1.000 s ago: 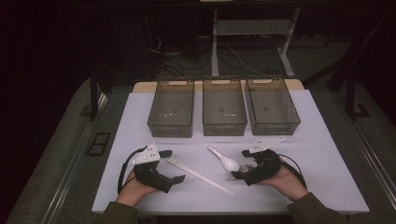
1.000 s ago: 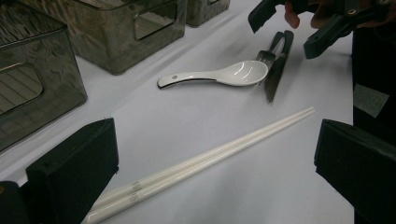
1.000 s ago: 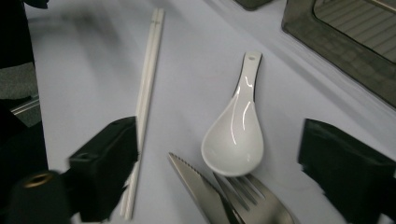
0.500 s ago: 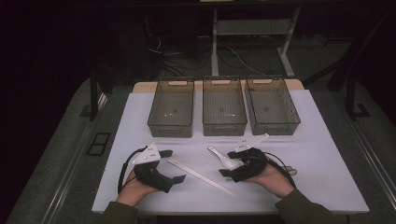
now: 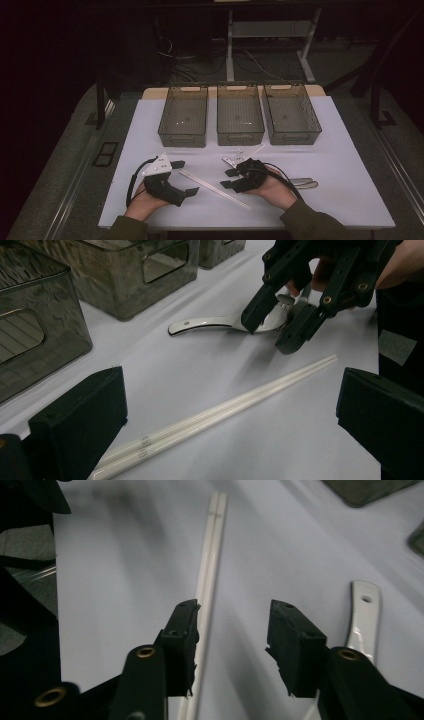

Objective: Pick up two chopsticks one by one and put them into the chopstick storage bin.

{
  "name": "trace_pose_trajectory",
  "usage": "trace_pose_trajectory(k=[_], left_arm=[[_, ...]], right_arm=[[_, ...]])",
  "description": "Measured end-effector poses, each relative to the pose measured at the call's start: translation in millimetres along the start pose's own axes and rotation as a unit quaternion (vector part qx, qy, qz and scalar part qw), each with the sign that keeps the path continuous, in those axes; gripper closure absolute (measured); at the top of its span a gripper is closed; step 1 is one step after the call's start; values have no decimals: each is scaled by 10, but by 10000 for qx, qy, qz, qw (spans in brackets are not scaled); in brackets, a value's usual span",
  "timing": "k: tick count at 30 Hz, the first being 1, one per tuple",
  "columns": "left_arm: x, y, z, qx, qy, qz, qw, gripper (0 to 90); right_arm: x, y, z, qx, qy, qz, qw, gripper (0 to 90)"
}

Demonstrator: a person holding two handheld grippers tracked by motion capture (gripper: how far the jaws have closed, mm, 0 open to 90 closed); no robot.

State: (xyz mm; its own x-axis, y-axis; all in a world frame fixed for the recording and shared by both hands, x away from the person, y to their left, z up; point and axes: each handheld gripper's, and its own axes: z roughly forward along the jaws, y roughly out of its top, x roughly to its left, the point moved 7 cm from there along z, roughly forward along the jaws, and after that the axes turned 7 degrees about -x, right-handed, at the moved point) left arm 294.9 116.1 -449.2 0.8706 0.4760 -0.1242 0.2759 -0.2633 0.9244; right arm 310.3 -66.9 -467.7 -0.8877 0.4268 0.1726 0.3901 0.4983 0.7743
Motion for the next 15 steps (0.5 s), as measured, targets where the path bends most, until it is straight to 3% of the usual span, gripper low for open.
trace_pose_trajectory(k=[9, 15], left_arm=[[0, -3, 0, 6, 2, -4, 10000, 0], [-3, -3, 1, 5, -11, 5, 10000, 0]], right_arm=[[75, -21, 173, 223, 154, -55, 9996, 709], [93, -50, 209, 312, 187, -122, 9993, 740]])
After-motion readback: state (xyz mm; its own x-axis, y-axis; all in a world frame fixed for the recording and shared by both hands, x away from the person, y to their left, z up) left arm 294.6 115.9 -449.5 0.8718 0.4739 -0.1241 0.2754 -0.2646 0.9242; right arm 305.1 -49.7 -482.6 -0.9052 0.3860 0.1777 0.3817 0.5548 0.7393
